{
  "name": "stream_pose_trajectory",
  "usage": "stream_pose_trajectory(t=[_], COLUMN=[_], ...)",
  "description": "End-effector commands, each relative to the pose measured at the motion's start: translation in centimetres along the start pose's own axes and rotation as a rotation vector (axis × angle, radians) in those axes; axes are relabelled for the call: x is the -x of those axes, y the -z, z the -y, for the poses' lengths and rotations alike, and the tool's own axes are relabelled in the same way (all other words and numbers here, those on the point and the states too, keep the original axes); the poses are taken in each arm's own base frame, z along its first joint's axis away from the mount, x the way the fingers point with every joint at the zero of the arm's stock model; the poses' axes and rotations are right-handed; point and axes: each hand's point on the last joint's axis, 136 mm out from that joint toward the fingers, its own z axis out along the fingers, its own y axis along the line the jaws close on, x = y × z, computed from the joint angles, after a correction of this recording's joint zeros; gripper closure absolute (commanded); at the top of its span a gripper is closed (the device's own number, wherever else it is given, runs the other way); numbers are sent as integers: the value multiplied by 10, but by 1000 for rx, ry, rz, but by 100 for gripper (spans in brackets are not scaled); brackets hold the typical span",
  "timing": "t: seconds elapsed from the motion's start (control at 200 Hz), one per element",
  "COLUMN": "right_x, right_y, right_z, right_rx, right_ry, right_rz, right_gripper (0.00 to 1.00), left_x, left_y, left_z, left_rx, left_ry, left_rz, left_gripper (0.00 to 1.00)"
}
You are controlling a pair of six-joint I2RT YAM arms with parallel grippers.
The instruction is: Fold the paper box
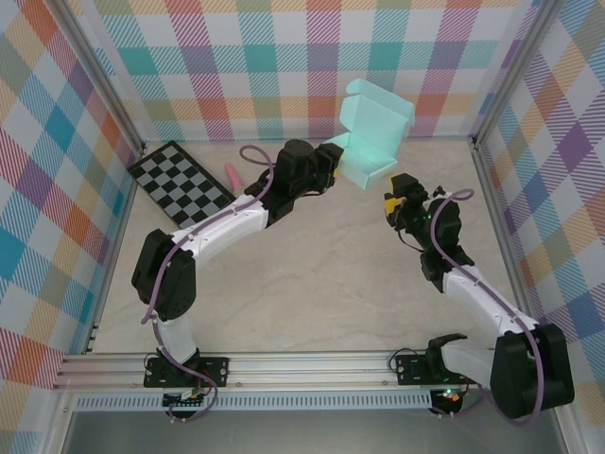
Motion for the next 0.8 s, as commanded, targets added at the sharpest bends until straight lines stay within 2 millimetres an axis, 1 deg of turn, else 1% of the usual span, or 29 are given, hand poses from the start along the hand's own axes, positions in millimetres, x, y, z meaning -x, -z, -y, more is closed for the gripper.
stream_pose_trajectory(t=[0.0,0.06,0.315,0.47,0.545,0.56,0.57,0.58,0.695,0.795], right_x=[-8,-9,-16,-20,-23,-23,-24,-24,-26,-28], right_y=[1,1,-2,-8,-11,-12,-13,-14,-16,-17], right_z=[-60,-63,-61,-62,-64,-63,-57,-56,-51,-48], right_rx=[192,199,167,155,154,152,128,120,90,67], right_ry=[-27,-33,-88,-86,-84,-85,-90,-91,-89,-82], right_rz=[-36,-41,-77,-103,-116,-117,-118,-118,-123,-130], right_gripper=[33,33,32,38,38,38,38,38,40,44], left_x=[-3,-3,-3,-4,-3,-4,-3,-4,-4,-3], left_y=[5,6,6,8,10,10,10,10,11,12], left_z=[8,9,8,12,13,14,14,14,15,17], left_rx=[-25,-27,-32,-41,-44,-47,-47,-47,-51,-57], left_ry=[40,41,53,51,51,49,49,49,45,47], left_rz=[-22,-23,-23,-23,-22,-23,-22,-23,-21,-17], left_gripper=[69,69,69,69,69,69,69,69,69,69])
